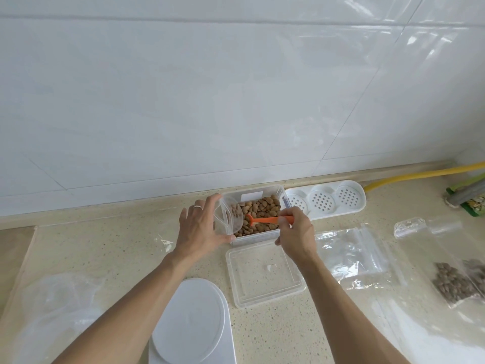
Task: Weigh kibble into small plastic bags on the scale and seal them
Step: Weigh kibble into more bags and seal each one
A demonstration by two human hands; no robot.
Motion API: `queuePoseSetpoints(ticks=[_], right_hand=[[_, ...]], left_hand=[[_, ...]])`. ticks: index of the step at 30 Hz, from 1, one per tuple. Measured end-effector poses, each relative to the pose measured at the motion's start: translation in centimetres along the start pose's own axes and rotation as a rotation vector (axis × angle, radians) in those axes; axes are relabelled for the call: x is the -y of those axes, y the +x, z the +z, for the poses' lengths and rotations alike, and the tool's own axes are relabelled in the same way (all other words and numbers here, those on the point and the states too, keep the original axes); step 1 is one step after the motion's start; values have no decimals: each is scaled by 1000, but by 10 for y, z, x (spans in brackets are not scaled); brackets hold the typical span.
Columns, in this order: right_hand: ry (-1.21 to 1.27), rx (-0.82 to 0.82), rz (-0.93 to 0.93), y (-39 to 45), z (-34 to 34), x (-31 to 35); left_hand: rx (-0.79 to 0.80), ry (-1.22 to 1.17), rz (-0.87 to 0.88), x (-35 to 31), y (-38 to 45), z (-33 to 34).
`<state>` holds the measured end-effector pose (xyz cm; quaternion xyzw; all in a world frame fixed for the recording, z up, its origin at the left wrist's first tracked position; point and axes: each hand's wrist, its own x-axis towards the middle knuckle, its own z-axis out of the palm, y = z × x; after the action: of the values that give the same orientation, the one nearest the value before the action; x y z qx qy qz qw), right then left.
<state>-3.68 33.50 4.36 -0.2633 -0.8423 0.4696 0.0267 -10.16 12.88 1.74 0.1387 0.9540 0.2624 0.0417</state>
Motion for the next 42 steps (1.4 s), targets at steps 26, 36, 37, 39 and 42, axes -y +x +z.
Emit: queuePoseSetpoints(ticks=[26, 36, 37, 39, 42], right_hand=[[-140, 13, -576, -17, -47, 66], [-25, 73, -443, -14, -45, 52], [-28, 67, -460, -14, -43, 52], [28, -21, -456, -14, -39, 54], [74, -181, -359, -5, -39, 48]], left_hand=[[87, -200, -51, -25, 19, -12], [68, -262, -84, -20, 16, -9], [70, -260, -86, -20, 16, -9], [62, -232, -92, -20, 16, -10], [13, -124, -87, -17, 14, -13]])
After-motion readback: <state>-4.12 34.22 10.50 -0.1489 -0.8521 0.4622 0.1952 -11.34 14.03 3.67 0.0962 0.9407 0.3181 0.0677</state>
